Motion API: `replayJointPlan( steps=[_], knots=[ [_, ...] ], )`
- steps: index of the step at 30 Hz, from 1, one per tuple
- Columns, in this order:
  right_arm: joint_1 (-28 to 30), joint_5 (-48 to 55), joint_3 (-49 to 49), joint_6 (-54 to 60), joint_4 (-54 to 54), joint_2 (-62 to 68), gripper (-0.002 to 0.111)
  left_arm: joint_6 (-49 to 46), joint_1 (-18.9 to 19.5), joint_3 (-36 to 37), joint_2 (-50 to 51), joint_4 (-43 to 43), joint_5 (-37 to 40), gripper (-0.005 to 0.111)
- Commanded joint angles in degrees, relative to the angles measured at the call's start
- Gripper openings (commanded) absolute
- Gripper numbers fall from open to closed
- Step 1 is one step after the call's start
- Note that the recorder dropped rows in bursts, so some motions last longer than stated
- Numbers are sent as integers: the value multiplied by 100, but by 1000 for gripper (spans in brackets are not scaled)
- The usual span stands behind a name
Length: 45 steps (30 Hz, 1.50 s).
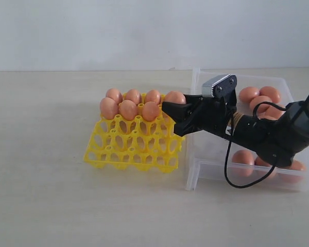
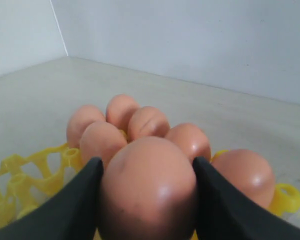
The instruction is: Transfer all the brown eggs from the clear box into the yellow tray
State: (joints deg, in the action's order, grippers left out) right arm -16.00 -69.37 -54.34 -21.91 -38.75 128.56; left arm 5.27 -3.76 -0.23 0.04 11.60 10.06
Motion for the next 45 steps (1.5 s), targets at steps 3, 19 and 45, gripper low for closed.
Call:
replayJointPlan(
  steps=[3,19,45],
  knots=[
    [7,-59,-73,-56,-292,-1,0,29,-29,23,-4,-13,-18,4],
    [-469,-59,-348,348,-48,-13,0,29,-29,23,-4,-13,-18,4],
    [-133,919,402,284,-61,-572,0,29,-29,23,-4,-13,-18,4]
  ],
)
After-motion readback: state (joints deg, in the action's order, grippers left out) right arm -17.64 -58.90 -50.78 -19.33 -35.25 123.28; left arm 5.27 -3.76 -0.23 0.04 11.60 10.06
